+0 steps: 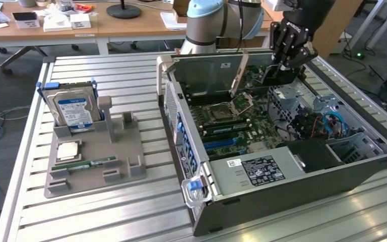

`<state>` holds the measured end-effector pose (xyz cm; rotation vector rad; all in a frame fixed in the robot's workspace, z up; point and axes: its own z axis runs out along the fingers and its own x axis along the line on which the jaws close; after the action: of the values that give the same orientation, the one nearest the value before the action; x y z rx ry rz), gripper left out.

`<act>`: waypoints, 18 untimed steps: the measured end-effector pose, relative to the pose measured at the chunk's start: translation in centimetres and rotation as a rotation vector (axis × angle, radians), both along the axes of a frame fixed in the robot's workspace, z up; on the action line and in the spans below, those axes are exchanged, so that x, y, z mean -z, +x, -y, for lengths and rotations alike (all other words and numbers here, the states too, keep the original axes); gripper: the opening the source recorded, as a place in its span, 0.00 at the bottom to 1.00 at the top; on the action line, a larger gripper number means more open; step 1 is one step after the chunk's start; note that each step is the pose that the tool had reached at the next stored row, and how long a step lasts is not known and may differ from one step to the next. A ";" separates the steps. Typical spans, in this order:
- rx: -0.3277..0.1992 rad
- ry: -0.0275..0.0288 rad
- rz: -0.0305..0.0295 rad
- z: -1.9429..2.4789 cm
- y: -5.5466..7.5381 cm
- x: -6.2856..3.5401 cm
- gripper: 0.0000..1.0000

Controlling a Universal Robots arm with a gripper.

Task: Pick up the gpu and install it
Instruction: 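Insert the gpu into the slot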

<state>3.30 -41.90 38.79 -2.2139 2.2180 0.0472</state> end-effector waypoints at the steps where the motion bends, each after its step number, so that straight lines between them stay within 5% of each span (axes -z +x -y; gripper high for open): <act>1: 0.000 0.0001 0.0000 0.02 0.0 0.01 0.26; 18: -0.002 0.0001 0.0066 0.29 -0.8 1.19 0.26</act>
<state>2.54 -42.18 37.59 -2.2133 2.2122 0.0399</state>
